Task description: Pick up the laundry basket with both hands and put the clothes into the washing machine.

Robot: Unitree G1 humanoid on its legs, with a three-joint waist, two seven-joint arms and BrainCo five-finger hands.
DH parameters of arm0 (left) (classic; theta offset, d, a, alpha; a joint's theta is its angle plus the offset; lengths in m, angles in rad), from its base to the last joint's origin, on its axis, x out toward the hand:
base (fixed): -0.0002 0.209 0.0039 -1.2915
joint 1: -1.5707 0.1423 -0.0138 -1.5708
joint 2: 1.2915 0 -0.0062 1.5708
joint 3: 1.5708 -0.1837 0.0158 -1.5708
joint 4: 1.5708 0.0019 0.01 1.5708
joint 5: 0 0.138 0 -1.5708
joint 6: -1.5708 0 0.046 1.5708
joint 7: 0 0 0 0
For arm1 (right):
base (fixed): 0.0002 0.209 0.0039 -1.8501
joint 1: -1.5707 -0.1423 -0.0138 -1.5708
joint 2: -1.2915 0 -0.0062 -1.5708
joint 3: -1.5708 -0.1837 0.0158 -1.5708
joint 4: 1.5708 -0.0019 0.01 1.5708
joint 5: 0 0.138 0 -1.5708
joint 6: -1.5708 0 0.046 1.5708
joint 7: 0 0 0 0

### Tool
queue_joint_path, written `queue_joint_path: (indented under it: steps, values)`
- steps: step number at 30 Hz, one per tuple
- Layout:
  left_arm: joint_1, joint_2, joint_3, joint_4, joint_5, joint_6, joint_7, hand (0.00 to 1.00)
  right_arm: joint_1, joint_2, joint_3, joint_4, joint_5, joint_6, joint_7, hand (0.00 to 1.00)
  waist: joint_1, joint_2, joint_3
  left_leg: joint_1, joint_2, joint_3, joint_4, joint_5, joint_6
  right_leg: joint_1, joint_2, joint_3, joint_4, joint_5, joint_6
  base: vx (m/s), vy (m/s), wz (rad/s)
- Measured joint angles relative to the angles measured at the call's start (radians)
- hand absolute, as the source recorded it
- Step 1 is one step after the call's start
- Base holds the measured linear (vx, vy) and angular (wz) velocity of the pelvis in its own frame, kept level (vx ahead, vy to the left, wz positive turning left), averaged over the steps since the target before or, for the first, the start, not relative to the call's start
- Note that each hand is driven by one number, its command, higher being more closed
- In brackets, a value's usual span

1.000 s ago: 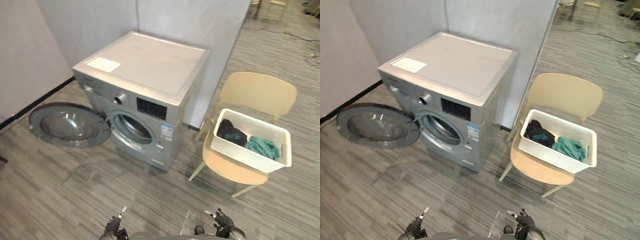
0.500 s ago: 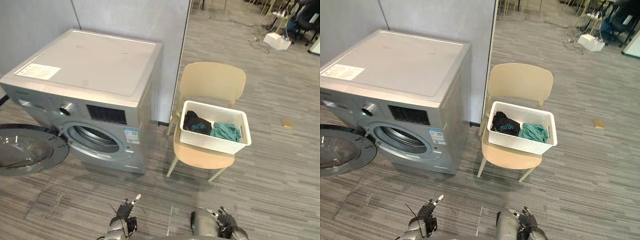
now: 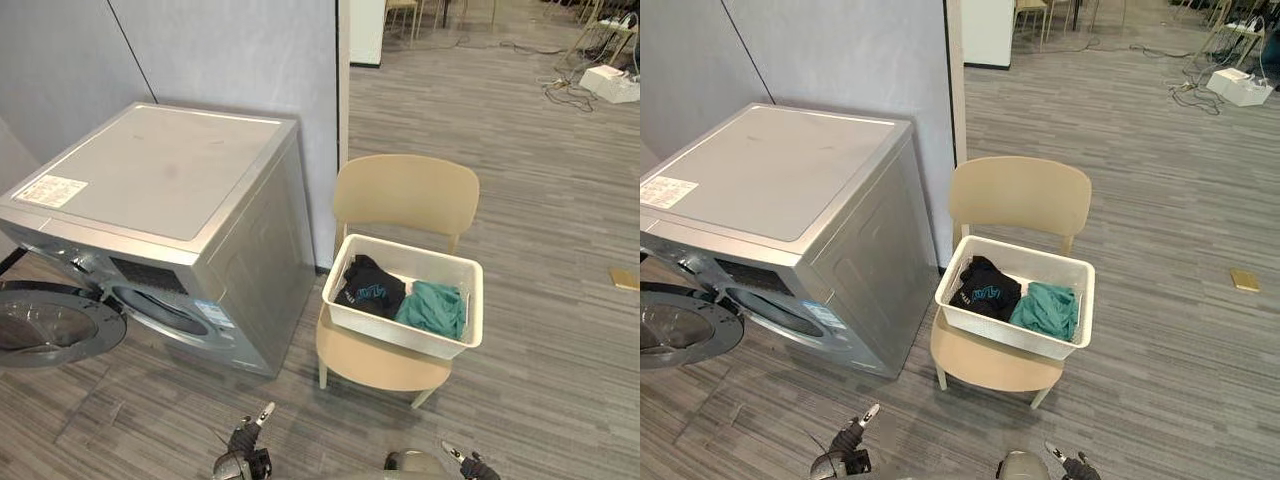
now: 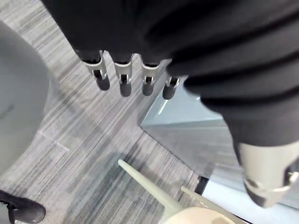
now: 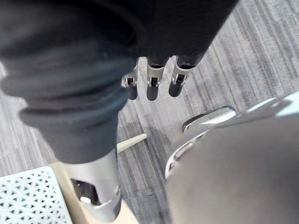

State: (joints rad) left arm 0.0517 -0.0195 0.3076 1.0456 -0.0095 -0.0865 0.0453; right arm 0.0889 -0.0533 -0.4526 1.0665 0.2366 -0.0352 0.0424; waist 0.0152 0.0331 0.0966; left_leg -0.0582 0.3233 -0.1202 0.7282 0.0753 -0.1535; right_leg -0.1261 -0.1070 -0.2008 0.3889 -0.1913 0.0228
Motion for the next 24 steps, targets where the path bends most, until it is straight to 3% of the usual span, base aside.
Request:
queue_joint_path:
  steps: [2, 4, 5, 6, 9, 12, 16, 24]
  values:
    - [0.017, 0.020, -0.034, 0.000, -0.001, -0.003, 0.000, 0.00, -0.013, -0.005, 0.025, -0.066, 0.035, 0.001, -0.020, 0.00, -0.001, -0.006, 0.004, -0.073, -0.035, 0.117, 0.015, -0.174, 0.006, 0.048, -0.008, 0.013, -0.033, -0.005, -0.007, 0.08, -0.031, -0.26]
    - [0.024, 0.025, -0.041, -0.004, -0.002, -0.010, 0.000, 0.00, -0.015, -0.002, 0.048, -0.165, 0.053, 0.002, -0.032, 0.00, -0.001, -0.015, 0.005, -0.073, -0.067, 0.192, -0.141, -0.205, 0.028, 0.060, -0.029, 0.027, -0.041, -0.011, 0.003, 0.06, 0.103, -0.27]
    - [0.037, 0.023, -0.050, -0.006, -0.001, -0.012, 0.000, 0.00, -0.018, -0.016, 0.094, -0.327, 0.067, -0.001, -0.060, 0.00, -0.003, -0.004, 0.002, -0.065, -0.110, 0.212, -0.362, -0.195, 0.027, 0.045, -0.038, 0.051, -0.039, -0.015, 0.018, 0.07, 0.184, -0.45]
    - [0.044, 0.021, -0.064, -0.004, 0.002, -0.012, 0.000, 0.00, -0.018, -0.023, 0.118, -0.406, 0.055, 0.000, -0.071, 0.00, 0.000, 0.009, -0.004, -0.067, -0.122, 0.200, -0.441, -0.171, 0.015, 0.028, -0.033, 0.066, -0.031, -0.020, 0.037, 0.09, 0.246, -0.73]
    - [0.044, 0.056, -0.086, 0.008, 0.004, -0.011, -0.001, 0.00, -0.043, -0.010, 0.178, -0.726, -0.013, -0.011, -0.106, 0.00, -0.007, -0.015, -0.010, -0.050, -0.176, 0.234, -0.468, -0.189, 0.037, 0.030, -0.066, 0.122, -0.083, 0.021, 0.097, 0.14, 0.181, -0.42]
    - [0.044, 0.078, -0.108, 0.008, 0.026, -0.012, 0.003, 0.00, -0.040, -0.006, 0.173, -0.960, -0.063, -0.077, -0.142, 0.00, -0.020, -0.027, -0.015, -0.034, -0.209, 0.253, -0.459, -0.202, 0.059, 0.093, -0.095, 0.123, -0.193, 0.079, 0.129, 0.22, 0.201, -0.09]
    - [0.047, 0.090, -0.114, 0.008, 0.053, -0.012, 0.015, 0.00, 0.012, 0.014, 0.173, -1.194, -0.114, -0.114, -0.151, 0.00, -0.026, -0.031, -0.020, 0.011, -0.224, 0.263, -0.502, -0.202, 0.060, 0.143, -0.104, 0.126, -0.280, 0.125, 0.133, 0.13, 0.047, -0.18]
    - [0.049, 0.088, -0.168, 0.005, 0.062, -0.012, 0.019, 0.00, 0.072, -0.029, 0.158, -1.267, -0.167, -0.116, -0.149, 0.00, -0.033, -0.040, -0.030, 0.063, -0.220, 0.290, -0.591, -0.202, 0.060, 0.154, -0.082, 0.149, -0.346, 0.163, 0.136, 0.04, -0.010, -0.21]
